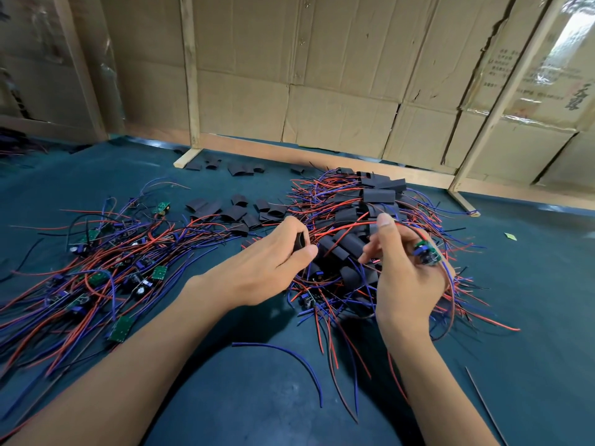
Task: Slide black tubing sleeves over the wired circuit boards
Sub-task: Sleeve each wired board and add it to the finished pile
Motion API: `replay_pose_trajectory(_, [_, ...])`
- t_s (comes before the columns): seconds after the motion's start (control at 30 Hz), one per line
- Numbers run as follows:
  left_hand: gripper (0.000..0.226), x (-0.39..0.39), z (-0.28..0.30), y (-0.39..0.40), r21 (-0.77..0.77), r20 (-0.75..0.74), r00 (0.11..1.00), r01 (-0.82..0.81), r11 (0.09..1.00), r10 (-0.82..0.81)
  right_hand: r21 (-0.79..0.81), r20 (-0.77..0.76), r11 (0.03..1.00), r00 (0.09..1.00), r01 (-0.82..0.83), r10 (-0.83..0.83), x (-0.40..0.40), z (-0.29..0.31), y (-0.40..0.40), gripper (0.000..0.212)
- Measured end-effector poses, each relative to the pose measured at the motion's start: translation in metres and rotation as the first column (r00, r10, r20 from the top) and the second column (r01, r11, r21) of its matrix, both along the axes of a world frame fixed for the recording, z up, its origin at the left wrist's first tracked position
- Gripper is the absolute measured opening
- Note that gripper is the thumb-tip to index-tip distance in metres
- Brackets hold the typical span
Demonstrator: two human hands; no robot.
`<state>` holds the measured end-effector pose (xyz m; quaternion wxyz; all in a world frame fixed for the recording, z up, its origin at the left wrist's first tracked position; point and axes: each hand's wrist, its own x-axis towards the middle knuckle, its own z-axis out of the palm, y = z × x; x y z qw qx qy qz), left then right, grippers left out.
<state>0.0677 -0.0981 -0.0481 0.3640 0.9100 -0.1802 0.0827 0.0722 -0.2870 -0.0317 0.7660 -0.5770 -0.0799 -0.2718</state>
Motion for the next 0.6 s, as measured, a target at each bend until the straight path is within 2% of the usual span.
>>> replay_pose_trajectory(0.07, [0.014,-0.0005,-0.0003,-0.0003,0.011,-0.034,0.999,0.029,1.000,-0.028,0.013,-0.009,1.000,1.000,-0.016,0.016,0.0003,0.0000,-0.0001,0.025])
replay_pose_trajectory(0.17, [0.020,0.0007,-0.0035,-0.0041,0.050,-0.045,0.998,0.045,0.998,-0.043,0.017,-0.024,1.000,1.000,-0.017,0.017,0.0010,-0.0007,-0.0007,0.026])
replay_pose_trajectory(0.23, [0.020,0.0021,-0.0049,-0.0066,0.053,-0.003,0.999,0.038,0.998,-0.038,0.023,-0.020,1.000,1.000,-0.014,0.014,0.0015,-0.0009,-0.0019,0.028])
replay_pose_trajectory(0.43, [0.026,0.0073,-0.0041,-0.0020,-0.085,0.084,0.995,-0.040,0.996,0.047,0.003,-0.008,1.000,1.000,-0.015,0.015,0.0015,0.0000,-0.0012,0.030])
replay_pose_trajectory(0.6, [0.038,0.0065,-0.0028,-0.0049,-0.051,0.153,0.985,-0.072,0.996,0.079,-0.012,-0.024,1.000,0.999,-0.026,0.025,-0.0004,-0.0038,0.0019,0.027])
